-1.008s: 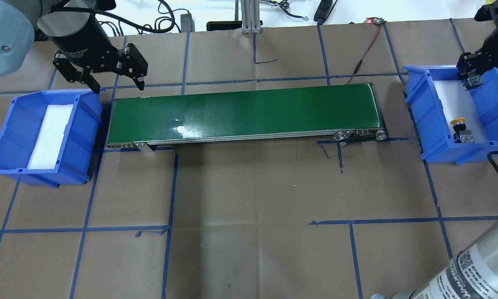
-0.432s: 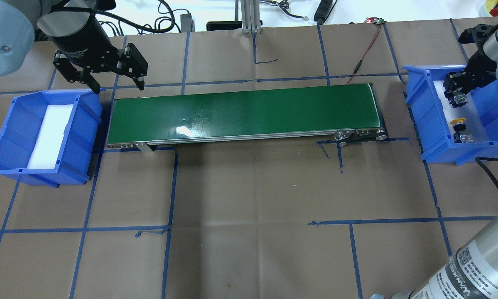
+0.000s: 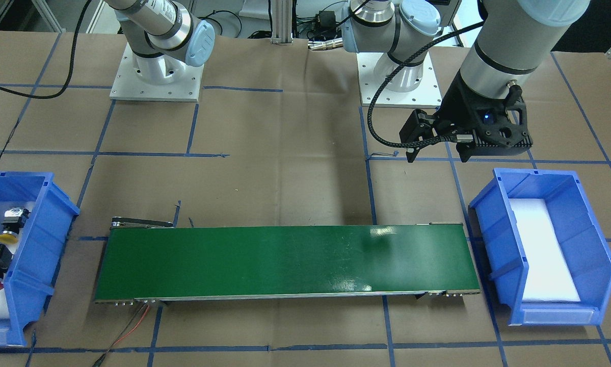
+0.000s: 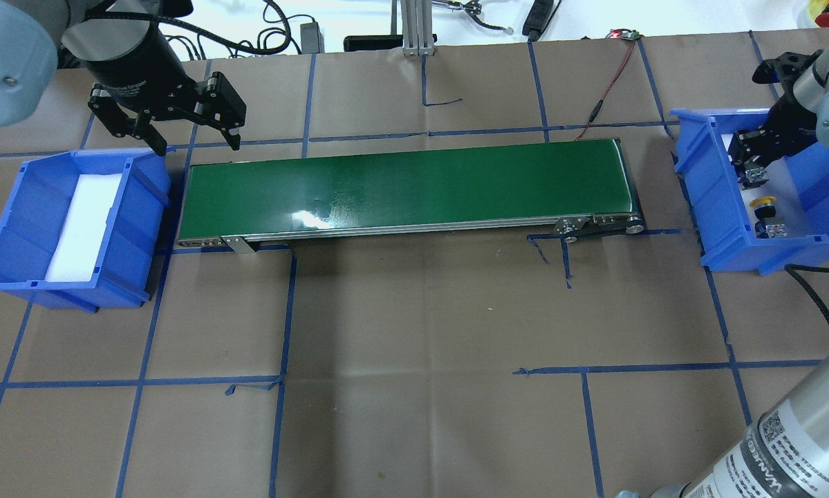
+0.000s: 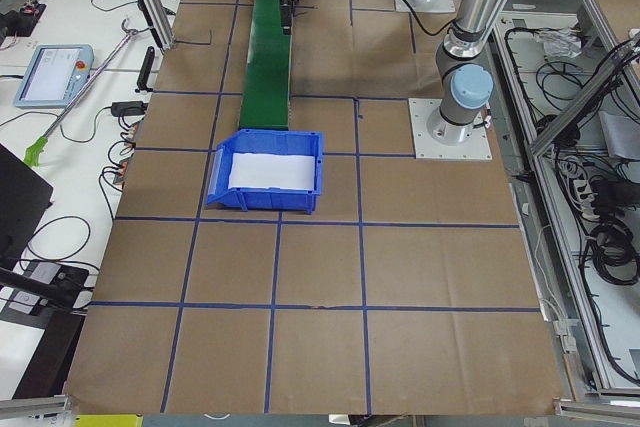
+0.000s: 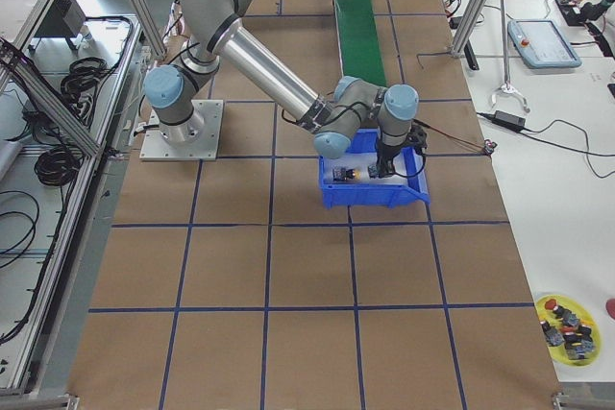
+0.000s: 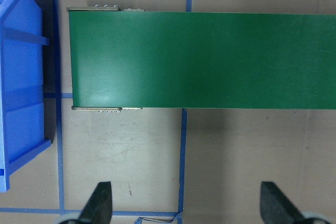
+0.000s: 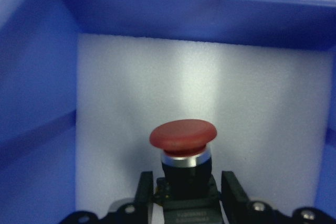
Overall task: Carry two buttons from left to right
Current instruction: 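Lower the red-capped button into the bin and open the right gripper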
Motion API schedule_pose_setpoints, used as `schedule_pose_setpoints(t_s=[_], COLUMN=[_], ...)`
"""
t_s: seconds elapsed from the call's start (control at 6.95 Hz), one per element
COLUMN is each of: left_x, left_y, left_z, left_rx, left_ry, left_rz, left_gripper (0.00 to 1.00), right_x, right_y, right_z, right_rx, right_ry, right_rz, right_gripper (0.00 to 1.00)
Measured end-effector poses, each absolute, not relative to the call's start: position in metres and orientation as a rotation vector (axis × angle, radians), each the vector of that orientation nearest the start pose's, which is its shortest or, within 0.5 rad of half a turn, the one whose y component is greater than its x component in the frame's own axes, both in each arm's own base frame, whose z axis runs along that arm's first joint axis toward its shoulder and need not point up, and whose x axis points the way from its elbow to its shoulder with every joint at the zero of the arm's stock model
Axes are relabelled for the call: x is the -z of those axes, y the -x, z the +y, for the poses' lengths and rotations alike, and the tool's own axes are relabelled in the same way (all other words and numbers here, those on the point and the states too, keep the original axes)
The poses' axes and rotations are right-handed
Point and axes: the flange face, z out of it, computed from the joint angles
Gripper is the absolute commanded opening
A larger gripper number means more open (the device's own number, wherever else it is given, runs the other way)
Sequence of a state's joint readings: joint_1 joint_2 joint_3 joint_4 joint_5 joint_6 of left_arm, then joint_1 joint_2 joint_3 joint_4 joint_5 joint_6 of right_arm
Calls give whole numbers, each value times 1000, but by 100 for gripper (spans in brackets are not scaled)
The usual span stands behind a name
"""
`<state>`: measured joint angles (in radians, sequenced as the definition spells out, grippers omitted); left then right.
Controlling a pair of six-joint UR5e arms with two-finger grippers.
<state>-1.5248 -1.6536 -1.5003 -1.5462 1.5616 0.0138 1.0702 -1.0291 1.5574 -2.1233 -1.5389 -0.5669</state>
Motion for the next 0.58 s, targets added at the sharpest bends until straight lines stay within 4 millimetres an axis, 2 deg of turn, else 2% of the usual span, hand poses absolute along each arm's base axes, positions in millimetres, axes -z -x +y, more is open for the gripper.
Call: schedule_pose_setpoints(t_s=[0.29,0.43,0.58], left_x=[-483,-483,-483], left_y=[110,110,110], left_z=[-534,-534,-534], left_rx=[20,21,21], left_ry=[51,51,51], left_rz=[3150,3150,3150], left_gripper=[100,100,100], right_x=[-240,-248,-265], right_y=[196,195,194], right_z=[-646,-645,-643], right_rx=[83,92,99], right_ry=[104,104,105], right_rz=[3117,3120,3124], right_gripper=[99,99,100])
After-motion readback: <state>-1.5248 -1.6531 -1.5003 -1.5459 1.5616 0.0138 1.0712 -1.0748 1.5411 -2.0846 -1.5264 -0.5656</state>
